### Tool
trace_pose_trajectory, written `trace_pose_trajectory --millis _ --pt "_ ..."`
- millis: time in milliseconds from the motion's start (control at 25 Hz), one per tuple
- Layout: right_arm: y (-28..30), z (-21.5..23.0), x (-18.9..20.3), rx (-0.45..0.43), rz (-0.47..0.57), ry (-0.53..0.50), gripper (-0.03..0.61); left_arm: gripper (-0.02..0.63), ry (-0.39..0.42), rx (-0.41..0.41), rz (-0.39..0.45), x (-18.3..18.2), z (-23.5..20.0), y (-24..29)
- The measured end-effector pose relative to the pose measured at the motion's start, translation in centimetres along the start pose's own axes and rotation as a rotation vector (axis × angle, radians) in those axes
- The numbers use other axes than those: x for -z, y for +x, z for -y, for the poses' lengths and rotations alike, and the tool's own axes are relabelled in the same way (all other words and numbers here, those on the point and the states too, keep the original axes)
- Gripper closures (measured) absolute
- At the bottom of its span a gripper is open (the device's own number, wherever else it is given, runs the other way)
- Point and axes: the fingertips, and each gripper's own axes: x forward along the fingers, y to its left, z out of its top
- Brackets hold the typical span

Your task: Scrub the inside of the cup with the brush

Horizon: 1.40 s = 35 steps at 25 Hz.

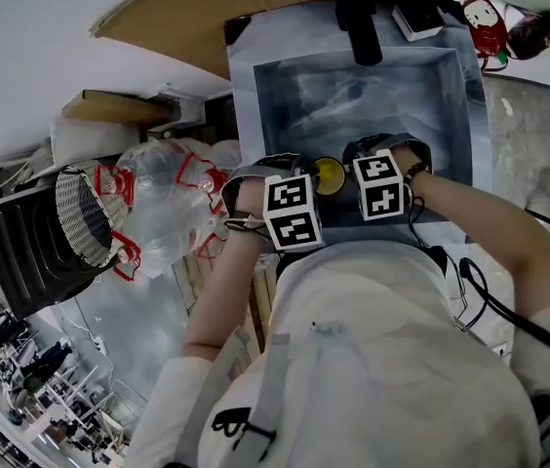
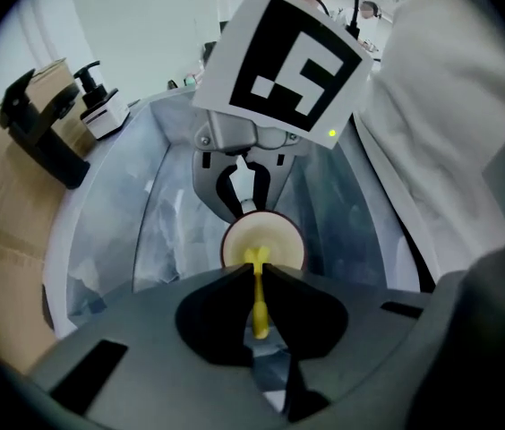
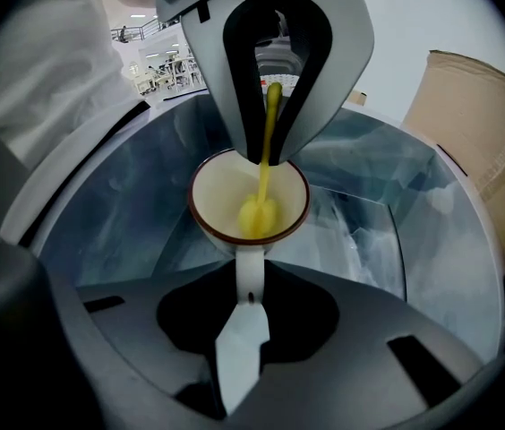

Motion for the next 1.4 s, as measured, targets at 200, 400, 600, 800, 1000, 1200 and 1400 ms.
trace_pose_trajectory --millis 200,400,600,800,1000,1200,1400 --pt "0.0 0.0 0.0 0.001 0.0 -0.001 0.505 0.578 0.109 0.009 -0.072 0.1 0.5 0.2" --pt "0.1 0.0 -0.1 0.004 0.0 -0.004 0.505 0.578 0.165 0.051 -0.087 0.2 1.4 0.1" --pt "0.1 0.0 -0.1 0.005 0.002 -0.001 0.505 0.578 0.164 0.11 -0.069 -0.1 2.4 0.1" --pt "0.1 0.0 -0.1 0.008 0.004 -0.005 0.505 0.578 0.123 0.125 -0.036 -0.2 2.5 0.0" --pt "0.1 0.0 -0.1 0.007 0.002 -0.009 0.505 0.578 0.101 0.115 0.017 -0.8 2.3 -0.1" --pt "0.1 0.1 -0.1 0.01 0.001 -0.011 0.505 0.578 0.121 0.085 0.052 -1.7 1.8 0.0" --pt "0.2 0.0 0.0 0.01 -0.002 -0.011 0.505 0.578 0.12 0.077 0.062 -2.1 1.4 0.3"
